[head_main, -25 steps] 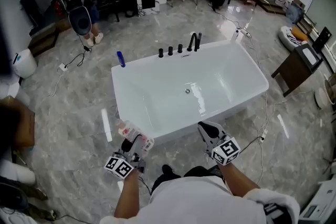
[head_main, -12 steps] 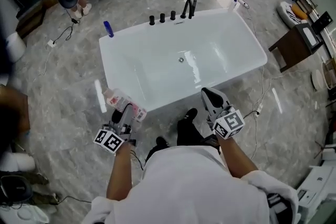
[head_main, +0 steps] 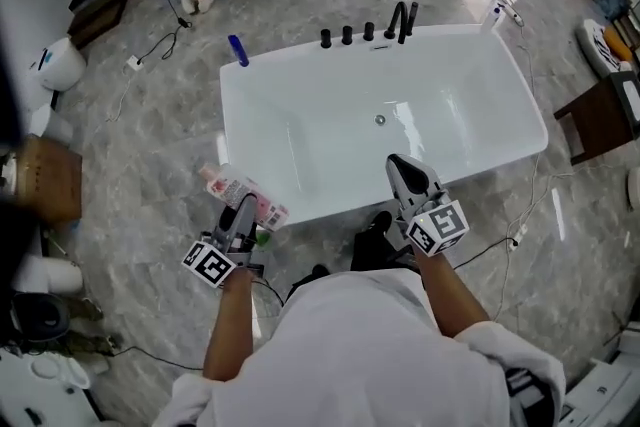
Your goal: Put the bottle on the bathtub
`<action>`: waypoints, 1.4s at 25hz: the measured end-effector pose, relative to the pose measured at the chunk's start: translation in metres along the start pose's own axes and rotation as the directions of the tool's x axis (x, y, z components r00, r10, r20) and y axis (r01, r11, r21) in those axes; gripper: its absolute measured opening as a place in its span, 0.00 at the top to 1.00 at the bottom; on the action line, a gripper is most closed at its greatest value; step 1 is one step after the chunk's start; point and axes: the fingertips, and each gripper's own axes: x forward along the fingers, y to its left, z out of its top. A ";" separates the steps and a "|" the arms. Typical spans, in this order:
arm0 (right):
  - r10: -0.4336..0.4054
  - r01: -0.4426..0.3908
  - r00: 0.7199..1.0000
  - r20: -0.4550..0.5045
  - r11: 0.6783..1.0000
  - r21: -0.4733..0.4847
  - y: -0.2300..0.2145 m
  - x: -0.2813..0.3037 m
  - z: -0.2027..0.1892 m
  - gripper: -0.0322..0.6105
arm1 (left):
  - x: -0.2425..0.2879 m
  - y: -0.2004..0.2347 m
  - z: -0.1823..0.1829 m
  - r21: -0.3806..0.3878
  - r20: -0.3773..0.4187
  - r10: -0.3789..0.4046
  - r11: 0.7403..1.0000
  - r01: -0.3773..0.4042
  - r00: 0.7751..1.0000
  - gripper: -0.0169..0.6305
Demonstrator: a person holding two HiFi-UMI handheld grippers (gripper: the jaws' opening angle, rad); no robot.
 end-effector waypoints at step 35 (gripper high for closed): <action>0.129 -0.128 0.992 -0.013 0.991 0.037 -0.215 0.290 -0.072 0.92 | 0.319 0.187 -0.024 0.370 -0.229 0.201 0.923 -0.106 0.952 0.62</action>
